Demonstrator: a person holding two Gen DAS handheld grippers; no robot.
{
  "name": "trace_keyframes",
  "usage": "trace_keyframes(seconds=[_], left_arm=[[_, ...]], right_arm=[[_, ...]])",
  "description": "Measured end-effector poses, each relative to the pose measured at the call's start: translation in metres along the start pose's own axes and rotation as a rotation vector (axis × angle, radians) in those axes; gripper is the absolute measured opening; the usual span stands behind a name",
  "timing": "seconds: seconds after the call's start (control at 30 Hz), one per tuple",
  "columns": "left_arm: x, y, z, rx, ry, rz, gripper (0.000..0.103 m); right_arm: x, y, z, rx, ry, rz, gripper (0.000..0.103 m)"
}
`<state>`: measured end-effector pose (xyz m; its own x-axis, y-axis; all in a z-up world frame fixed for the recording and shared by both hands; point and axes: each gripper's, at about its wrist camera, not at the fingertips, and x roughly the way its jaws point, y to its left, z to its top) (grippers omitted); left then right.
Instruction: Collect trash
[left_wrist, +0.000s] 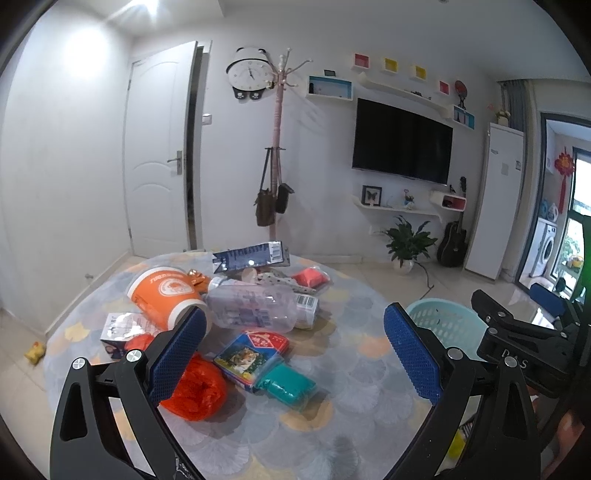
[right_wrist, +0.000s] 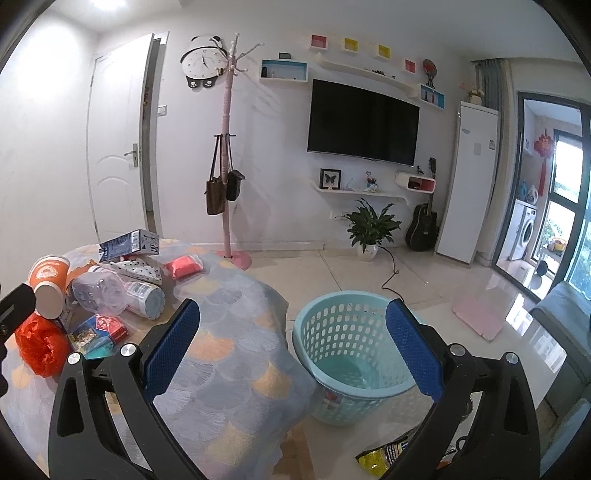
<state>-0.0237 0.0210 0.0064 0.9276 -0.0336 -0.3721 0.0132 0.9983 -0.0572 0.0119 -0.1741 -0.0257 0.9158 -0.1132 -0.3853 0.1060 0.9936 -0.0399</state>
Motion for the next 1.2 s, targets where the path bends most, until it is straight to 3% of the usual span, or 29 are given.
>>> trace_keyframes(seconds=[0.2,0.47,0.6,0.8,1.03,1.2], left_arm=[[-0.005,0.021,0.002,-0.039,-0.009,0.023,0.094],[-0.013,0.117,0.011,-0.23,0.006,0.128,0.094],[0.0,0.143,0.003,-0.256,0.103,0.154,0.094],[0.039,0.153,-0.026,-0.295,0.279,0.053,0.093],[0.083,0.147,-0.052,-0.312,0.395,0.046,0.092],[0.104,0.149,-0.063,-0.322,0.451,0.061,0.079]], right_arm=[[-0.002,0.014,-0.001,-0.031,-0.007,0.048,0.095],[0.003,0.05,-0.007,-0.099,0.037,0.229,0.069],[0.014,0.079,-0.016,-0.123,0.094,0.378,0.068],[0.042,0.117,-0.038,-0.147,0.2,0.55,0.065],[0.063,0.134,-0.056,-0.185,0.282,0.604,0.065],[0.07,0.143,-0.057,-0.221,0.313,0.628,0.065]])
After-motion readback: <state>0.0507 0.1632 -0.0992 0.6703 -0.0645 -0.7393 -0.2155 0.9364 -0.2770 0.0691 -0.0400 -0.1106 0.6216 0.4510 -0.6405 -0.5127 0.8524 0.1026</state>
